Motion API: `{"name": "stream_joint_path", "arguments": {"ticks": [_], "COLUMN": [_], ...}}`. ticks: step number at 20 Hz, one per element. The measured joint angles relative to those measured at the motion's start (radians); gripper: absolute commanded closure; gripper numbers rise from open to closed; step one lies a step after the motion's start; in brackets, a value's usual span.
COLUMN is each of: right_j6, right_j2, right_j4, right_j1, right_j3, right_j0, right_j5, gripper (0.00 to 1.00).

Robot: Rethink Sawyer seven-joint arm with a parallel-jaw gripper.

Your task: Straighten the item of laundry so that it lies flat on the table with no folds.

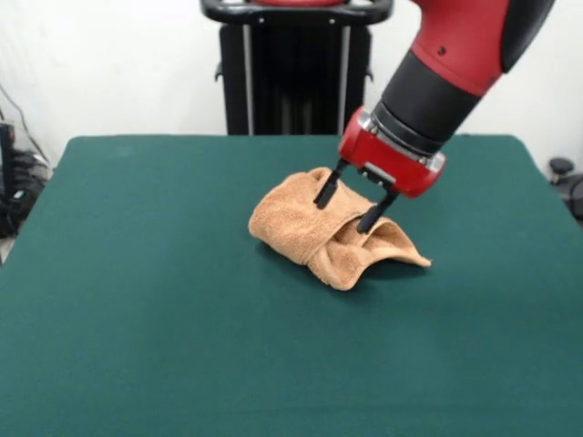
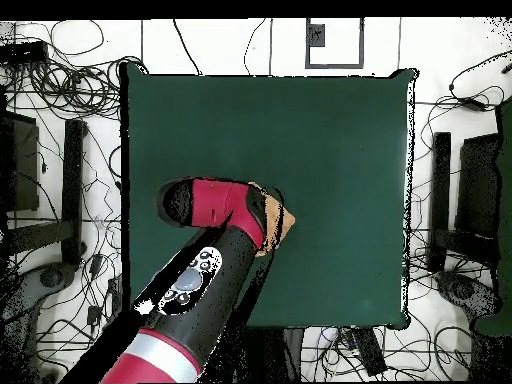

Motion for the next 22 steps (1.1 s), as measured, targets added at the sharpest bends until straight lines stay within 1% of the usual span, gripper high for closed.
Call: {"name": "stream_joint_path", "arguments": {"ticks": [11,22], "right_j6": [0.000,0.000], "right_j2": [0.005,0.004], "right_j4": [0.000,0.000], "right_j1": [0.010,0.012], "right_j3": [0.000,0.000], "right_j0": [0.004,0.038], "right_j5": [0.000,0.008], "gripper": [0.00,0.00]}}
